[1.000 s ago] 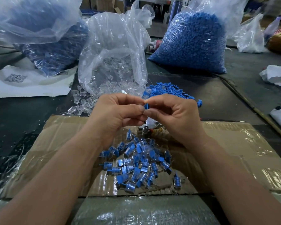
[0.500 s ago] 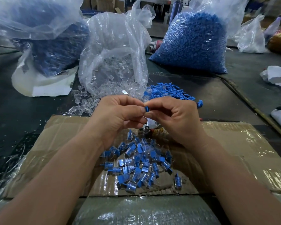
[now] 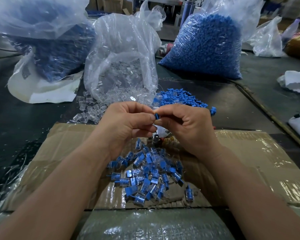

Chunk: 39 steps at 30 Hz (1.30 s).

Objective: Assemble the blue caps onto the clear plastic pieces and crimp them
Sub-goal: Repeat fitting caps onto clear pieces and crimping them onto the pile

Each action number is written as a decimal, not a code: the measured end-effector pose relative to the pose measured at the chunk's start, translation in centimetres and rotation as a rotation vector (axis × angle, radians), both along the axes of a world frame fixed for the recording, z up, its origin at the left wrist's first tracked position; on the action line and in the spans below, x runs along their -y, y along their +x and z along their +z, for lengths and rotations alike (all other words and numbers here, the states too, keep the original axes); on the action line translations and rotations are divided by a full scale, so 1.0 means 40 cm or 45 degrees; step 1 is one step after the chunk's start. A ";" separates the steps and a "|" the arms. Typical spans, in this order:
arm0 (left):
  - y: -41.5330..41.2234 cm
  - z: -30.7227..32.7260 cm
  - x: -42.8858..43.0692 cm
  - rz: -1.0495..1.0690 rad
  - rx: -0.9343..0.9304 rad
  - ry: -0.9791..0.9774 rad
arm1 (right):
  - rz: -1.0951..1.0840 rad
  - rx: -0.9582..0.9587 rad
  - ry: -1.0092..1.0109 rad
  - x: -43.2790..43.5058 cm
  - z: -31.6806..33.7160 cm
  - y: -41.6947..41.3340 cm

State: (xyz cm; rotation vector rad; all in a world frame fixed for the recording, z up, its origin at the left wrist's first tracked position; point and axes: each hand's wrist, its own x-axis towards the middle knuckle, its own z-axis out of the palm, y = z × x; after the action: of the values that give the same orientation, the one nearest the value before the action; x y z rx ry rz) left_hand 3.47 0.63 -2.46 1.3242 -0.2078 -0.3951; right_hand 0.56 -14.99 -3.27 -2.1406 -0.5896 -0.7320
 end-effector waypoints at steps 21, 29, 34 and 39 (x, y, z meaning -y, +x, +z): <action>0.007 0.002 -0.008 0.166 0.119 0.059 | -0.189 -0.930 -0.389 0.118 0.051 -0.009; 0.008 0.003 -0.011 0.185 0.141 0.085 | -0.209 -1.178 -0.747 0.118 0.046 -0.012; 0.009 0.002 -0.011 0.185 0.141 0.079 | -0.309 -1.046 -0.767 0.106 0.042 -0.008; 0.009 -0.001 -0.009 0.193 0.150 0.064 | -0.441 -0.873 -0.949 0.085 0.018 0.011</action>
State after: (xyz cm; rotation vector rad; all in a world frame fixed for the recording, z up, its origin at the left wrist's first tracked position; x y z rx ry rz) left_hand 3.84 0.99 -2.50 1.4045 -0.1952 -0.1950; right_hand 1.00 -18.38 -2.54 -3.0054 -0.1059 0.1364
